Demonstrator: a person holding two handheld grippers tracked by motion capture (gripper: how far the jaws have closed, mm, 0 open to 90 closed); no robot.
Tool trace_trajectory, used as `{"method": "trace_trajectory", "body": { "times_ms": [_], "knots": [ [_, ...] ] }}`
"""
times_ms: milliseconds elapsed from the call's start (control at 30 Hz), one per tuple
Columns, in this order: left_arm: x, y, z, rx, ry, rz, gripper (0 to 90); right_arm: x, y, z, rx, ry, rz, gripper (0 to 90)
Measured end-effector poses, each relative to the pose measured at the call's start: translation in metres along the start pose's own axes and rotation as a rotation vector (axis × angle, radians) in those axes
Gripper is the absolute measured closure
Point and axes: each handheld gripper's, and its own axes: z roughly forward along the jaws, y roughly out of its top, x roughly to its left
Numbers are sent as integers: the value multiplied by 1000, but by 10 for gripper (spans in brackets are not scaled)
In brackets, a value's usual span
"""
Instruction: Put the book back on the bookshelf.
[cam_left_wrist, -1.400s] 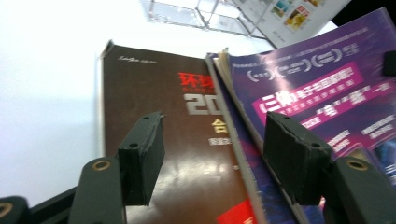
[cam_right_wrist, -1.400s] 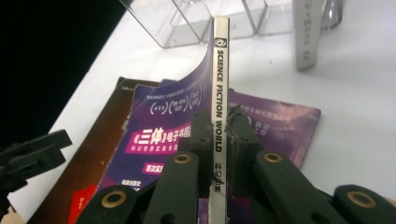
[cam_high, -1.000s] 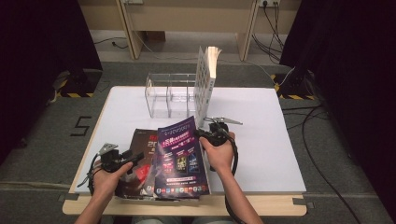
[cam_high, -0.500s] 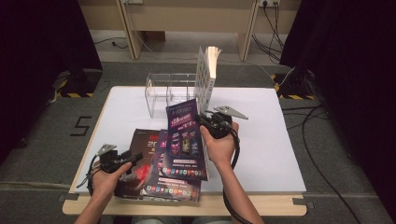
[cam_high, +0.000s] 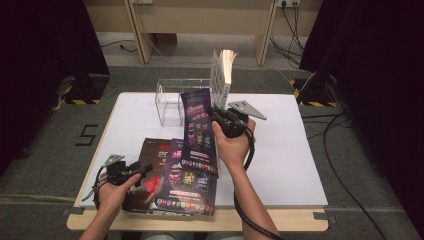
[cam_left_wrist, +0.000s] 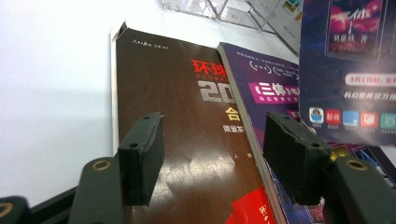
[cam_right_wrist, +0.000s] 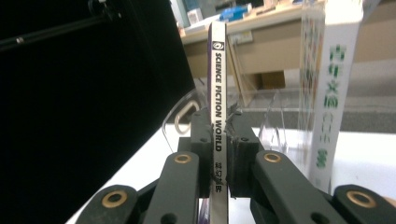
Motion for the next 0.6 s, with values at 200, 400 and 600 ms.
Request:
{"method": "trace_trajectory", "body": {
  "times_ms": [200,400,600],
  "knots": [
    [1,-1,1,-1,-1,-2,379,6,16,5,-59,-16,-24,834],
    [0,-1,2,2,-5,2,379,11,36,20,-123,-44,-60,834],
    [-1,-2,3,4,-11,5,379,6,44,41,-143,-66,-41,834]
  ]
}}
